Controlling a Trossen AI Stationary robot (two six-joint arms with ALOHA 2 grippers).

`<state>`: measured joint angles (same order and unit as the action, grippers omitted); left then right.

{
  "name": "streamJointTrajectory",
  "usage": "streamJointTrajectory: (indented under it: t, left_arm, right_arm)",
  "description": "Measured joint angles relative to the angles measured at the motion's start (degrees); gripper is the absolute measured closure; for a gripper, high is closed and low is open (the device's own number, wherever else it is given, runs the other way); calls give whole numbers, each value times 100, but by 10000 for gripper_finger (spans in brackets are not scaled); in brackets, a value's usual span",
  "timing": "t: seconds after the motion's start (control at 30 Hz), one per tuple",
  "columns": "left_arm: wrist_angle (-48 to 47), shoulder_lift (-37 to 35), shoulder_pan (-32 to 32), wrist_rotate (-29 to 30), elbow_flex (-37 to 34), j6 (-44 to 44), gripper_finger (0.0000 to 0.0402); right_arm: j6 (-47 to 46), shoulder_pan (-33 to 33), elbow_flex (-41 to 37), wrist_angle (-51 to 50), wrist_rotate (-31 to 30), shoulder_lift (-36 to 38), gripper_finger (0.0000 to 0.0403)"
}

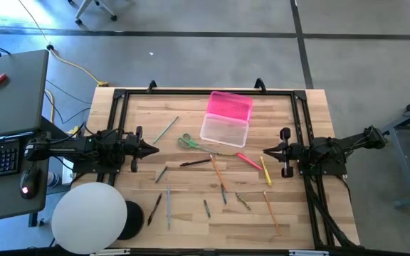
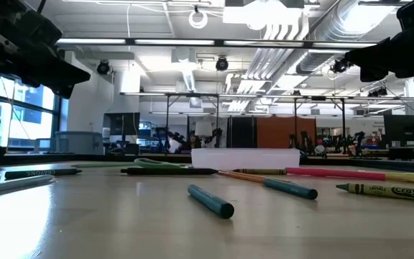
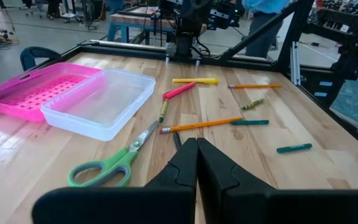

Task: Pick & place school supplies into a supply box

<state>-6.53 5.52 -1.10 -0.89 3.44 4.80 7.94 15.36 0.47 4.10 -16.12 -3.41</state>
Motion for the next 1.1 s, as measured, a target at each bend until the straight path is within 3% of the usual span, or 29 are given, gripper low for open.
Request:
streamJointTrajectory:
  t: [0.87,1.0,1.1]
  left_arm:
    - [4,-1,1,2,-2,-8,362]
    - [118,-1,2,294,-2,-825,362]
    - [54,-2,2,402,-2,-913,362]
  right_arm:
    - [1,1,-2,0,0,-1,402]
    - [1,-1,0,0,1,-1,402]
    - [1,1,0,0,0,-1,402]
